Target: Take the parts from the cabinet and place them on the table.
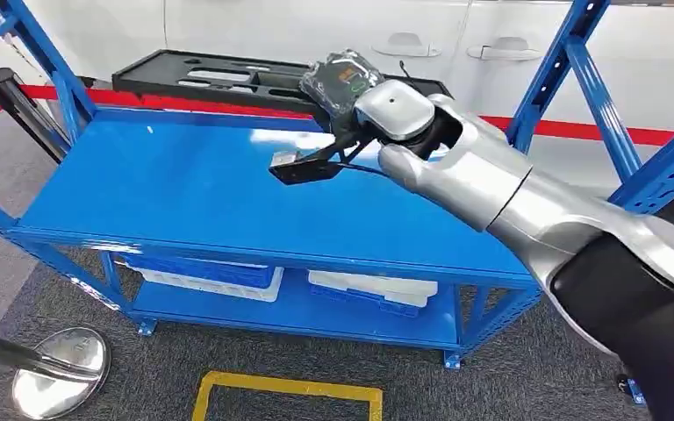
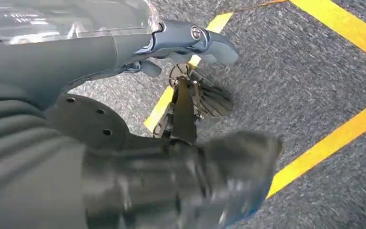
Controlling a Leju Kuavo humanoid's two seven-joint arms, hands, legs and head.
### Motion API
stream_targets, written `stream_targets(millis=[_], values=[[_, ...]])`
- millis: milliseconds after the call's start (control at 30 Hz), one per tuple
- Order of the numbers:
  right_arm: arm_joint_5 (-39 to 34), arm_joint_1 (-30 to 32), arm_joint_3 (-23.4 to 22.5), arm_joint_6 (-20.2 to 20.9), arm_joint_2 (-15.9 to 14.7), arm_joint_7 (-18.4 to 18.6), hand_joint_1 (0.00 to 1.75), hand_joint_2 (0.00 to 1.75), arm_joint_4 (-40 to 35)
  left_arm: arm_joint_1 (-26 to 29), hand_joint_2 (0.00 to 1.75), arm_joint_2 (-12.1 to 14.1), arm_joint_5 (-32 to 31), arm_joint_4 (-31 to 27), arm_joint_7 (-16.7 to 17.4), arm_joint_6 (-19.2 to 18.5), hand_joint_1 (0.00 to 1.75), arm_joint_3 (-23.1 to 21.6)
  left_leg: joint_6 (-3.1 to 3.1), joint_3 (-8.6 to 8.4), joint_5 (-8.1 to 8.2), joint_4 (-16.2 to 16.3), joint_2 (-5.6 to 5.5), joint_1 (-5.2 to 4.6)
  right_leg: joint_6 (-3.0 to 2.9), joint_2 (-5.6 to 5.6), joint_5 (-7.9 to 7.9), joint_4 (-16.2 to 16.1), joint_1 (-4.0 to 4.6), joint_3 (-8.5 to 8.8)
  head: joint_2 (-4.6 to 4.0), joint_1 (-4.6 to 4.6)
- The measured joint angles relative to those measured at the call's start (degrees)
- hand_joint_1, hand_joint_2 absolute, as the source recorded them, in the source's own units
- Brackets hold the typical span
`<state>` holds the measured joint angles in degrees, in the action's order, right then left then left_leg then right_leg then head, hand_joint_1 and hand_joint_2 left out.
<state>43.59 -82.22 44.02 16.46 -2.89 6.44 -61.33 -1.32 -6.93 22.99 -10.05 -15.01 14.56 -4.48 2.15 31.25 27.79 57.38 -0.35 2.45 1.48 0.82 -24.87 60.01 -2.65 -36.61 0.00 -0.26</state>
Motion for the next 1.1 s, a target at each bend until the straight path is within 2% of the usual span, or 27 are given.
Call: stream_targets(millis=[267,400,600,767,1100], values=[[-2.5,-2.7,0.2,0.1,-0.3,0.7,1.75,1.75,-1.4,0.0,1.75,0.0,-0.8,0.0,-0.1,-0.4,0.0,0.2,0.0,0.0,0.0,0.0,0.0,0.0,0.0,0.0,0.0,0.0,0.0,0.01,0.0,0.0],[-3.1,-2.7,0.3,-1.1,-1.4,0.6,1.75,1.75,-1.4,0.0,1.75,0.0,-0.4,0.0,-1.1,0.0,0.0,0.2,0.0,0.01,0.0,0.1,-0.01,0.0,0.01,-0.01,0.0,0.0,0.0,0.03,0.0,0.0],[-3.5,-1.7,0.7,-2.1,-3.2,0.5,1.75,1.75,-1.4,0.0,1.75,0.0,-0.4,0.0,-0.6,0.8,0.0,0.2,-0.08,0.02,0.05,0.1,0.01,-0.01,0.02,0.02,0.01,0.0,0.0,0.03,0.0,0.0],[-5.4,-1.1,1.2,-2.1,-4.4,-2.9,1.75,1.75,-1.6,0.0,1.75,0.0,-0.8,0.0,-0.5,1.2,0.0,0.2,-0.08,0.02,0.06,0.1,0.0,0.0,0.02,0.01,0.01,0.0,0.01,0.02,0.0,0.0],[-5.3,-0.8,2.1,-2.2,-5.8,-3.0,1.75,1.75,-3.4,0.0,1.75,0.0,-0.8,0.0,-0.5,1.6,0.0,0.2,-0.47,0.24,0.26,0.6,0.01,-0.23,0.22,0.03,0.14,-0.1,-0.29,0.01,0.0,0.0]])
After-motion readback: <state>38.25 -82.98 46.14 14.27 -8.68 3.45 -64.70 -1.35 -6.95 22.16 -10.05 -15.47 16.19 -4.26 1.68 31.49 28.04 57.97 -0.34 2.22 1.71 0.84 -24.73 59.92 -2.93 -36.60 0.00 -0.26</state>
